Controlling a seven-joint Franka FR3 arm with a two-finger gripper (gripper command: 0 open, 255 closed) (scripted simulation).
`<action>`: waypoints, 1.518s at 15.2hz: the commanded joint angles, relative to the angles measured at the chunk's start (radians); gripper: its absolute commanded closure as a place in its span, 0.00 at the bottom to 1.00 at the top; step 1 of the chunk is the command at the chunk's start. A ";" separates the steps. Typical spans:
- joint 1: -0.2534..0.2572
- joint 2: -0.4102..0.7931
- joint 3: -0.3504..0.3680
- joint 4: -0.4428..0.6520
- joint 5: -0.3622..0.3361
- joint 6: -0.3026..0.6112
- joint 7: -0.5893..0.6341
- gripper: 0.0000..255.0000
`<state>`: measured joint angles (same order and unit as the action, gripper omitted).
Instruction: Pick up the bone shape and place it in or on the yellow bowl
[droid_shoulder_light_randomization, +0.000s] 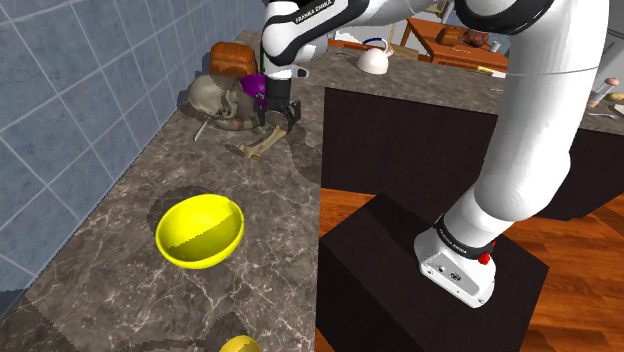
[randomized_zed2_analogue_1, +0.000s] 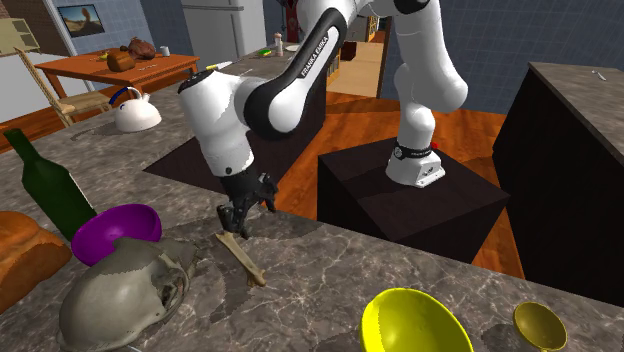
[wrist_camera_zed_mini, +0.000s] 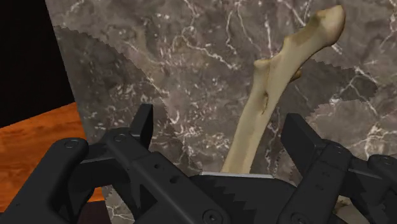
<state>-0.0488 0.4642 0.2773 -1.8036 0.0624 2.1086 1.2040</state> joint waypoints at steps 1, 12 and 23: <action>0.009 0.081 -0.016 0.071 0.005 0.010 0.053 0.00; 0.035 0.301 -0.054 0.237 0.025 0.067 0.161 0.00; 0.038 0.312 -0.055 0.233 0.024 0.082 0.161 1.00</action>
<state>-0.0109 0.7762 0.2225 -1.5709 0.0868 2.1903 1.3654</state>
